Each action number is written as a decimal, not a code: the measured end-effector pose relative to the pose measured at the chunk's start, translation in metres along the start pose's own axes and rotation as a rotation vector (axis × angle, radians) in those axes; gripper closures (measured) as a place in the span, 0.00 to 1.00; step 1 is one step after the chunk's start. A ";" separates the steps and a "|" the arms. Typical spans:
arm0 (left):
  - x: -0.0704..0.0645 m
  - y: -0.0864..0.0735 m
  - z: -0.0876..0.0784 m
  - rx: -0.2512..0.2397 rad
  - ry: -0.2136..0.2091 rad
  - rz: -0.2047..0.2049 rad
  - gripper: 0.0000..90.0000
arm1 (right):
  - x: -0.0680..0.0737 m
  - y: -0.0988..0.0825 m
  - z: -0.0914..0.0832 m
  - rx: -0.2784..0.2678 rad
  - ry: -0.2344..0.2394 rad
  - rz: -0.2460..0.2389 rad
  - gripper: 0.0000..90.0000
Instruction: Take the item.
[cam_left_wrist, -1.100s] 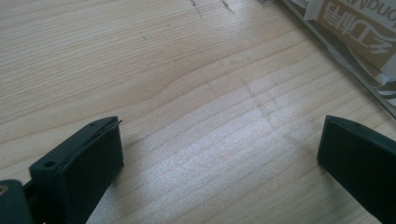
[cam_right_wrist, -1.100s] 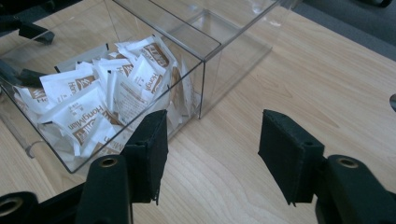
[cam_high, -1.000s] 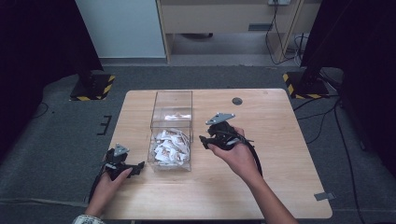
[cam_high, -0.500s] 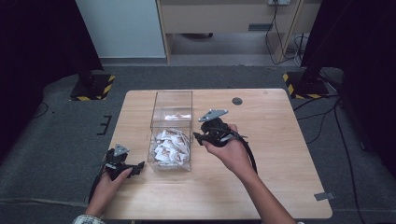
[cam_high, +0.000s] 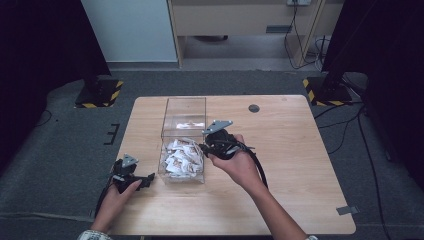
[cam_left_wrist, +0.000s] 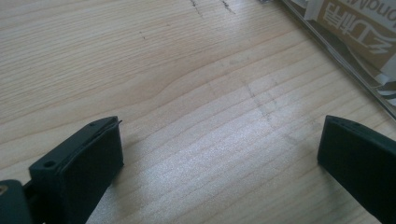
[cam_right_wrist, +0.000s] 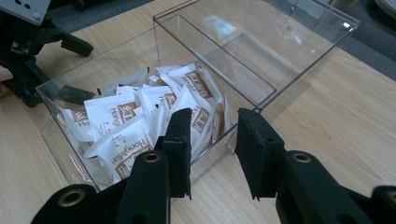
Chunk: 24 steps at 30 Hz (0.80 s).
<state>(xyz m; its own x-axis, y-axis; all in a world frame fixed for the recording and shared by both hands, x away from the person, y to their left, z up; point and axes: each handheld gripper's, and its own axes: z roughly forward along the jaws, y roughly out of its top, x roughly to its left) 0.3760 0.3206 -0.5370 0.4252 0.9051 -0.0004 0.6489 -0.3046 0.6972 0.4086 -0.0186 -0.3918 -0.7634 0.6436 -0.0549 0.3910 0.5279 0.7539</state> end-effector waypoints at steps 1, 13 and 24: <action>0.000 0.000 0.000 0.000 0.000 0.000 0.00 | 0.001 0.000 0.002 -0.003 0.001 -0.001 0.74; 0.000 0.000 0.000 0.000 0.000 0.000 0.00 | 0.017 0.001 0.021 0.005 0.037 -0.023 0.80; 0.000 0.000 0.000 0.001 -0.001 0.000 0.00 | 0.029 -0.004 0.041 0.041 0.062 -0.040 0.80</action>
<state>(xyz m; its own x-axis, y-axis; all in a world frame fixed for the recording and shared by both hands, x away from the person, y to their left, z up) 0.3761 0.3206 -0.5370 0.4258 0.9048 -0.0007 0.6494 -0.3051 0.6965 0.4059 0.0208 -0.4238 -0.8087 0.5866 -0.0431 0.3793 0.5760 0.7241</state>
